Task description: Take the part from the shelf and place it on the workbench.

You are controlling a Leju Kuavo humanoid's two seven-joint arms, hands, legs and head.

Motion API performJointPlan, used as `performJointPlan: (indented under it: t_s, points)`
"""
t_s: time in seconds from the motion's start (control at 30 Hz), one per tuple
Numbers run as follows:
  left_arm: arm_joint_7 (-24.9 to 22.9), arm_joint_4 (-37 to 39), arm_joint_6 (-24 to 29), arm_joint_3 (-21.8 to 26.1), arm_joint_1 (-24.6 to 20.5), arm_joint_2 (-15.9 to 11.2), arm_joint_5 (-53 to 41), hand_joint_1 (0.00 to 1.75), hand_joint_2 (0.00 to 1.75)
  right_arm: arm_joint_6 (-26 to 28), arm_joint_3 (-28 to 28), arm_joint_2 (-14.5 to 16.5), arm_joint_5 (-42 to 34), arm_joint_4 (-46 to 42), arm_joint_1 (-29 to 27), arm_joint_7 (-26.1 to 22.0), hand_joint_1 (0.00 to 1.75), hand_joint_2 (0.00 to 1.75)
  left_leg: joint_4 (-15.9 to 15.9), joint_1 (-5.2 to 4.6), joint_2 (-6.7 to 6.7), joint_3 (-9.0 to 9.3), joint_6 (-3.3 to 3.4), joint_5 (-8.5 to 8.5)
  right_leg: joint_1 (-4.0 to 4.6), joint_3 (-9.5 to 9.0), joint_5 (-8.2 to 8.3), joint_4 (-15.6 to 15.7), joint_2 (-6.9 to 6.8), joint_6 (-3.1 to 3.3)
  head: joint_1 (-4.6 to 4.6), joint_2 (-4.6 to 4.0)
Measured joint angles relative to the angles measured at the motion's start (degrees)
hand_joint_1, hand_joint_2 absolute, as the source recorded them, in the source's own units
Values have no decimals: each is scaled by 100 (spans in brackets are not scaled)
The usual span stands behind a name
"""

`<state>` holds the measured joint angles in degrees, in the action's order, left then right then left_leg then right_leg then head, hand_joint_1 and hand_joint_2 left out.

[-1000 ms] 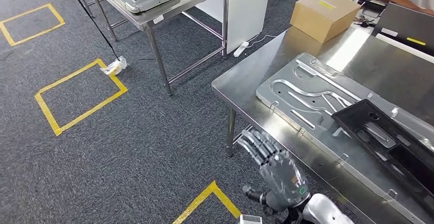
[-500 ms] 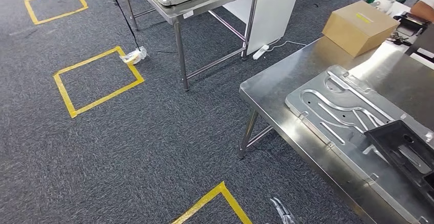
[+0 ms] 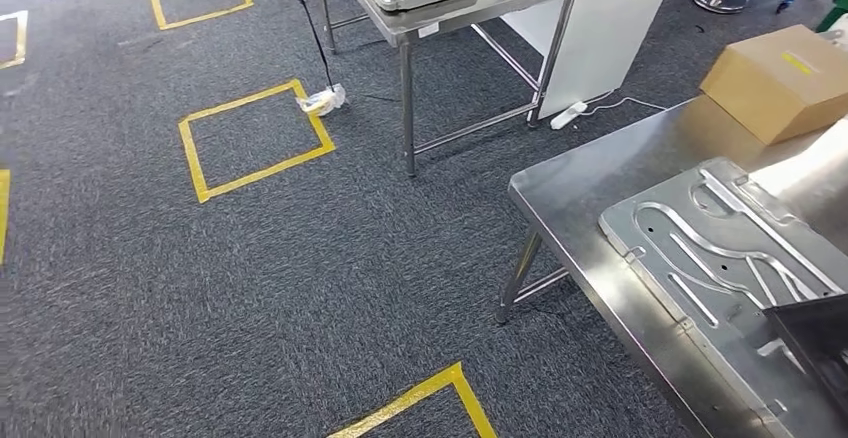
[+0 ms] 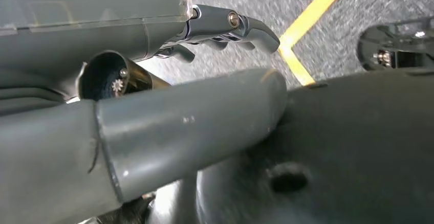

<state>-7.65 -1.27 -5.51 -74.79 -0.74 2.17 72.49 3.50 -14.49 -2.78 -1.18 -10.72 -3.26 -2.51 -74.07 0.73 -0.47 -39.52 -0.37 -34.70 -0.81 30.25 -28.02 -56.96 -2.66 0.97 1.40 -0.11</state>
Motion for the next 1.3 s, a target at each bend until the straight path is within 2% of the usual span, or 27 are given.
performJointPlan:
  t_s: [0.03, 0.1, 0.13, 0.2, 0.27, 0.33, 0.4, 0.43, 0.47, 0.5, 0.53, 0.57, 0.63, 0.7, 0.8, 0.83, 0.87, 0.93, 0.97, 1.0, 1.03, 1.07, 1.13, 1.2, 1.23, 1.27, 1.3]
  points:
    - [21, 0, -93, -1, 15, -52, -19, 0, 0, 40, 34, 107, 9, 144, 57, -50, 0, 175, 195, 9, 32, 104, -12, 154, -1, -16, -15, -3, -62, -8, 0, 0]
    - [43, -1, -236, -2, 38, -156, -48, 0, 0, 111, 58, 304, 50, 378, 163, -144, 0, 175, 999, 5, 221, 531, -4, 533, 6, -65, -58, -15, -172, -48, -1, 0]
    - [47, -1, -275, -3, 40, -196, -58, 0, 0, 132, 69, 369, 62, 472, 203, -175, 0, 175, 1337, -8, 305, 711, 25, 655, 16, -87, -82, -27, -216, -81, 2, 0]
    - [34, -2, -374, -8, 48, -249, -104, 0, 0, 160, 94, 444, 68, 612, 262, -288, 0, 175, 1599, -40, 354, 820, 101, 705, 44, -117, -115, -41, -306, -142, 10, 0]
    - [-34, -3, -507, -22, 64, -302, -229, 0, 0, 179, 104, 483, 71, 682, 298, -483, 0, 175, 1614, -34, 224, 798, 179, 729, 40, -142, -141, -48, -359, -198, 14, 0]
    - [-118, -4, -541, -84, 65, -345, -417, 0, 0, 209, 105, 530, 90, 706, 310, -596, 0, 175, 1650, -16, 123, 809, 255, 762, 24, -75, -312, -244, -137, -250, 16, 0]
    - [-172, -4, -482, -189, 51, -362, -583, 0, 0, 259, 105, 588, 125, 706, 327, -519, 0, 175, 1662, -20, 28, 807, 301, 788, 30, 234, -690, -905, 163, -262, 19, 0]
    - [-190, -4, -453, -241, 43, -366, -641, 0, 0, 285, 105, 616, 138, 698, 341, -443, 0, 175, 1660, -33, -29, 799, 312, 792, 43, 439, -860, -1316, 223, -254, 19, 0]
    - [-201, -4, -432, -285, 39, -367, -683, 0, 0, 309, 105, 637, 148, 688, 356, -370, 0, 175, 1656, -46, -97, 797, 318, 794, 58, 605, -942, -1633, 248, -243, 19, 0]
    - [-207, -4, -419, -324, 35, -368, -710, 0, 0, 325, 105, 654, 151, 677, 369, -318, 0, 175, 1652, -57, -172, 801, 321, 794, 75, 682, -901, -1749, 261, -226, 19, 0]
    - [-209, -4, -409, -357, 31, -369, -725, 0, 0, 332, 105, 666, 154, 667, 376, -282, 0, 175, 1647, -64, -256, 812, 321, 792, 89, 652, -747, -1636, 281, -203, 20, 0]
    - [-210, -4, -405, -385, 27, -370, -733, 0, 0, 335, 105, 673, 156, 661, 379, -262, 0, 175, 1641, -67, -341, 825, 319, 788, 100, 527, -515, -1316, 333, -175, 20, 0]
    - [-210, -5, -402, -427, 17, -370, -744, 0, 0, 338, 105, 684, 159, 658, 378, -246, 0, 175, 1615, -76, -500, 827, 303, 776, 105, 208, -136, -528, 596, -111, 19, 0]
    - [-210, -6, -401, -446, 9, -371, -749, 0, 0, 339, 105, 689, 159, 657, 380, -244, 0, 175, 1591, -77, -614, 793, 271, 771, 105, 67, -37, -162, 774, -74, 17, 0]
    - [-210, -7, -400, -449, 6, -373, -748, 0, 0, 339, 105, 692, 159, 656, 382, -243, 0, 175, 1586, -71, -659, 771, 250, 775, 113, 63, -43, -148, 747, -71, 17, 0]
    - [-213, -7, -400, -460, 19, -376, -758, 0, 0, 339, 105, 697, 159, 649, 381, -234, 0, 175, 1544, -72, -593, 749, 222, 746, 111, 42, -28, -109, 669, -37, 16, 0]
    - [-218, -7, -402, -480, 23, -381, -787, 0, 0, 338, 105, 704, 166, 641, 373, -210, 0, 175, 1328, -68, -451, 642, 181, 606, 115, 21, -18, -70, 550, 7, 13, 0]
    - [-210, -20, -415, -546, 18, -390, -903, 0, 0, 336, 105, 723, 204, 620, 349, -112, 0, 175, 595, -51, -134, 282, 85, 195, 127, -19, -2, 1, 248, 100, 5, 0]
    - [-175, -33, -431, -582, 4, -391, -967, 0, 0, 335, 105, 728, 229, 612, 338, -46, 0, 175, 204, -36, -36, 94, 58, 14, 137, -18, -11, -1, 138, 113, 2, 0]
    - [-122, -49, -449, -611, 0, -394, -1010, 0, 0, 335, 105, 732, 244, 599, 331, 14, 0, 175, 38, -23, -10, 18, 41, -15, 141, -18, -21, -3, 50, 114, 2, 0]
    - [-64, -66, -464, -632, 3, -401, -1032, 0, 0, 337, 105, 733, 244, 583, 327, 71, 0, 175, 86, -13, 12, 53, 28, 66, 142, -22, -32, -5, -34, 109, 2, 0]
    - [-17, -78, -477, -643, 9, -411, -1037, 0, 0, 339, 105, 736, 232, 566, 321, 123, 0, 175, 340, -6, 49, 197, 21, 232, 141, -33, -45, -9, -110, 101, 2, 0]
    - [-15, -99, -496, -662, 8, -428, -1069, 0, 0, 352, 105, 745, 182, 536, 306, 242, 0, 175, 1113, -19, 263, 618, 32, 559, 158, -62, -83, -30, -237, 64, 0, 0]
    - [-114, -121, -549, -712, -8, -431, -1144, 0, 0, 372, 105, 755, 120, 519, 296, 393, 0, 175, 1543, -52, 415, 823, 95, 666, 191, -85, -117, -51, -351, 16, 9, 0]
    - [-177, -132, -587, -740, -9, -431, -1181, 0, 0, 381, 105, 756, 82, 517, 295, 470, 0, 175, 1588, -69, 403, 820, 130, 655, 206, -92, -128, -56, -409, -5, 13, 0]
    - [-236, -140, -621, -763, -4, -429, -1217, 0, 0, 390, 105, 757, 44, 513, 297, 536, 0, 175, 1594, -61, 327, 808, 169, 670, 207, -105, -135, -54, -466, -25, 17, 0]
    - [-284, -150, -648, -785, 5, -425, -1255, 0, 0, 398, 106, 756, 3, 506, 297, 592, 0, 175, 1612, -50, 267, 813, 201, 686, 200, -112, -162, -75, -444, -54, 15, 0]
